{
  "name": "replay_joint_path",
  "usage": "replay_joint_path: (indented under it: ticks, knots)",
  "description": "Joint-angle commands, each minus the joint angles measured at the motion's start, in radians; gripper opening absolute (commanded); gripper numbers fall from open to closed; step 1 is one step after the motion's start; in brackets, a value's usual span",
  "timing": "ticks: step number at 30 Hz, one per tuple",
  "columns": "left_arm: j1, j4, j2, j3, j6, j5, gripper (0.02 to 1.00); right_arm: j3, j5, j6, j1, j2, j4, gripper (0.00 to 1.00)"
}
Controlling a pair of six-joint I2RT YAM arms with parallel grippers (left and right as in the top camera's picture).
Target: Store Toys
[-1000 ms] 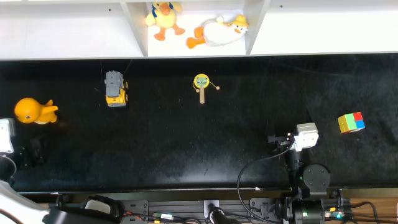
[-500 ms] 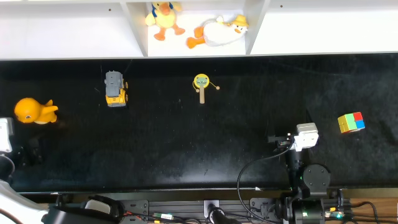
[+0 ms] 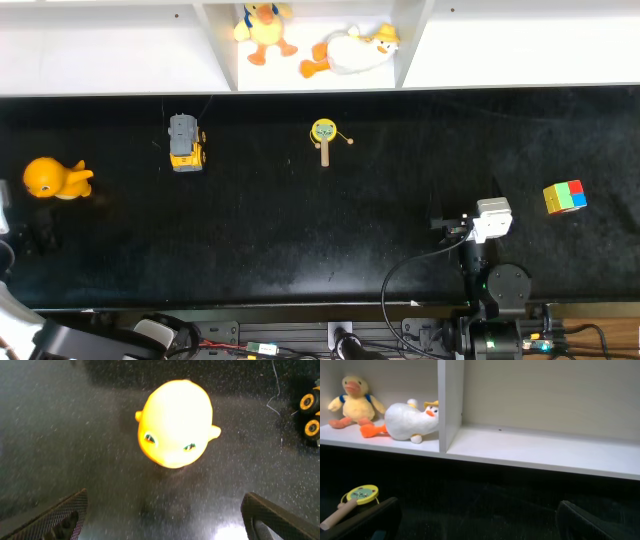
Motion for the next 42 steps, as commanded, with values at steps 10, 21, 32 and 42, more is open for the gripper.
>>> replay_joint_path:
  ticks: [10,21,32,42]
  knots:
    - [-0.107,0.147,0.074,0.023,-0.097,-0.071,0.998,-0.013,0.001,-0.003,0.0,-0.008,0.005,0.996]
    - [-0.12,0.188,0.119,0.023,-0.098,-0.071,0.998,-0.013,0.001,-0.003,0.0,-0.008,0.005,0.996]
    - [-0.127,0.229,0.154,0.023,-0.12,-0.066,0.998,-0.013,0.001,-0.003,0.0,-0.008,0.005,0.996]
    - [-0.166,0.254,0.158,0.023,-0.124,-0.067,0.98,-0.013,0.001,-0.003,0.0,-0.008,0.005,0.996]
